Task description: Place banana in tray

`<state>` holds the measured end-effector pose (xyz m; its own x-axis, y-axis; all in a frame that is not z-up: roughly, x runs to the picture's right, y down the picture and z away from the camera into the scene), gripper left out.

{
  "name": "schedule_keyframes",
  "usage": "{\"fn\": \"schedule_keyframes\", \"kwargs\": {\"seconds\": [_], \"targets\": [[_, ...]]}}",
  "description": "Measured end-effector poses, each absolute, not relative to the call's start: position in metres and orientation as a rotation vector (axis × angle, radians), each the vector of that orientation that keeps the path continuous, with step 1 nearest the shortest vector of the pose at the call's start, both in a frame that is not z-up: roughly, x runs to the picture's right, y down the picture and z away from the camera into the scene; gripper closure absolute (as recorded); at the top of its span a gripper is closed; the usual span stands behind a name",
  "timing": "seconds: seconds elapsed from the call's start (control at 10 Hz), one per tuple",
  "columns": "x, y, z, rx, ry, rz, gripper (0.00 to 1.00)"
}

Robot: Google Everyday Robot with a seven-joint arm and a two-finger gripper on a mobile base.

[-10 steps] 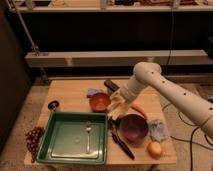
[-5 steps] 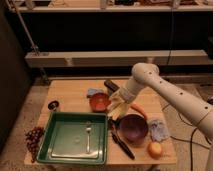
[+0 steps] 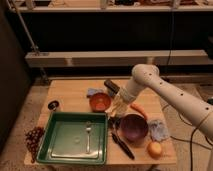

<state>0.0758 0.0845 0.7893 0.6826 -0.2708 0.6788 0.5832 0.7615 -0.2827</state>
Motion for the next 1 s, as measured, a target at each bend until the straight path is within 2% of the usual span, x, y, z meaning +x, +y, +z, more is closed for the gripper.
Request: {"fn": "schedule_keyframes", "kwargs": {"seconds": [0.1, 0.5, 0.7, 1.0], "targets": [[0.078, 0.082, 0.784, -0.502, -0.652, -0.497, 1.0], [0.095, 0.051, 0.738, -0.376, -0.635, -0.445, 1.0], [0.092, 0.038, 0.715, -0.307, -0.699, -0.438, 1.0], [0.048, 0.032, 0.686, -0.254, -0.817, -0.518, 1.0]]}}
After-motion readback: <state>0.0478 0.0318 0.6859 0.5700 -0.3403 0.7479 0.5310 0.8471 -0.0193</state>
